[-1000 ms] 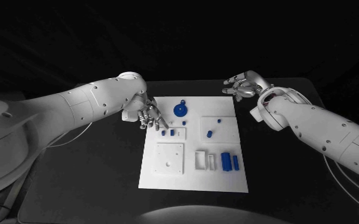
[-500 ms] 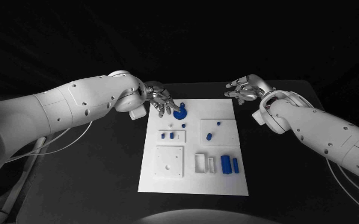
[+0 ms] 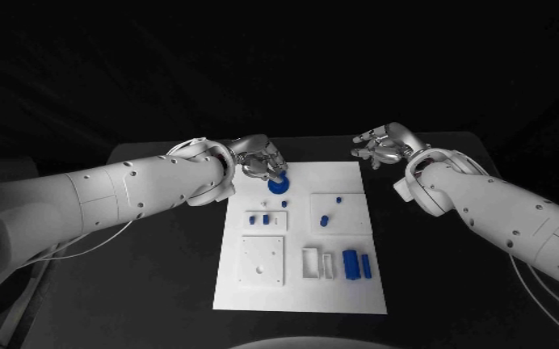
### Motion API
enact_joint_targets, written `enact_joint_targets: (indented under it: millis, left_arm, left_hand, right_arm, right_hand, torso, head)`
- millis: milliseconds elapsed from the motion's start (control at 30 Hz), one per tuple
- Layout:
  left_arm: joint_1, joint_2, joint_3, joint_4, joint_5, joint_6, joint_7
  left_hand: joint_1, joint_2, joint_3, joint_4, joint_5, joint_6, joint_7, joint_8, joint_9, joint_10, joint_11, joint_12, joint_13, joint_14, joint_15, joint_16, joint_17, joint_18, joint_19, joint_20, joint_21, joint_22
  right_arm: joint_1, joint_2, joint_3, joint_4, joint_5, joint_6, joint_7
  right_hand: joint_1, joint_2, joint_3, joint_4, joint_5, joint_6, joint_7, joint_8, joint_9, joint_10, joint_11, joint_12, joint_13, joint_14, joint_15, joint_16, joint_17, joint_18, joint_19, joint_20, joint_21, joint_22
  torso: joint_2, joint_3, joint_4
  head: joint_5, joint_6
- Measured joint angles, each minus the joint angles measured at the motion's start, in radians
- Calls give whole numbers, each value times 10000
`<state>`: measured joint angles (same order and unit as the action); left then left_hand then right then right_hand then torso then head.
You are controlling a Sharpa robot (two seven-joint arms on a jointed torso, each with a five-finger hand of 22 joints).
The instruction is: Assemble the parts on the task board
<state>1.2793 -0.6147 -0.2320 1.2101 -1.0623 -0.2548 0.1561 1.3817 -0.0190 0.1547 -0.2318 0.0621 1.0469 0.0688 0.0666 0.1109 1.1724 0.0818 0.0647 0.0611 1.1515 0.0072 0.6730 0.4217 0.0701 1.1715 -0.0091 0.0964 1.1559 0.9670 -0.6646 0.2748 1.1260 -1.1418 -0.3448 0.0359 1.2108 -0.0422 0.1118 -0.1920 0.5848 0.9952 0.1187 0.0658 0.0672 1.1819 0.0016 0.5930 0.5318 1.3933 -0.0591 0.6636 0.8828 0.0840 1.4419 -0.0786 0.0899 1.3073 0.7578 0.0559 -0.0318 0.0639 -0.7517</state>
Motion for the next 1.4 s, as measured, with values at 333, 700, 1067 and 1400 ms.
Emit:
enact_joint_targets:
  millis: [333, 700, 1067, 1400]
  left_arm:
    - [-332, 401, -59, -266, -2356, -1245, 776]
    - [-586, 704, -63, -349, -3995, -944, 568]
    - [-769, 899, -64, -649, -4887, -72, 221]
    - [-1064, 1181, -63, -1192, -5386, -53, 59]
  left_hand:
    - [254, -270, 70, 151, 548, 292, 72, 0, -368, 444, -141, -1, -10, 521, -183, 921, 491, -2, 619, -231, 517, 930]
    - [142, -561, 212, 631, 420, 346, 125, 0, -399, -309, 5, -1, -10, 220, -126, 1481, 240, -2, 504, -161, 386, 1505]
    - [110, -688, 199, 1018, 375, 193, 97, 1, -414, -226, -49, -1, -9, 168, -176, 2025, 150, -2, 637, -177, 211, 1521]
    - [156, -733, 369, 1188, 414, 266, 171, 1, -420, -310, -31, -1, -9, 167, -176, 2092, -20, -3, 708, -178, 174, 1520]
  right_arm:
    - [0, -47, 0, 93, 361, -396, 175]
    - [1, -55, 2, 169, 607, -642, 279]
    - [2, -54, 3, 195, 673, -709, 301]
    - [2, -5, 8, 204, 684, -712, 302]
  right_hand:
    - [-40, -39, 282, -12, 0, -80, 80, 0, 0, 399, 242, -2473, -2728, -271, 128, -232, -449, 0, -82, 81, -128, -17]
    - [-39, -39, 252, 18, 0, -79, 79, 0, 0, 444, 267, -2647, -3270, -271, 129, -231, -606, -2, -92, 90, -128, -17]
    - [1, -80, 252, 17, 0, -76, 77, 0, 0, 442, 268, -2647, -3333, -271, 129, -187, -631, -3, -91, 90, -128, -16]
    - [1, -79, 252, 17, 50, -73, 74, 0, 0, 466, 245, -2647, -3395, -270, 128, -187, -669, -4, -91, 90, -127, -16]
  torso:
    - [4, -1, 1]
    - [4, -1, 0]
    - [6, 5, -2]
    - [6, 4, -4]
  head:
    - [-30, 80]
    - [-58, 46]
    - [-102, -8]
    - [-121, -8]
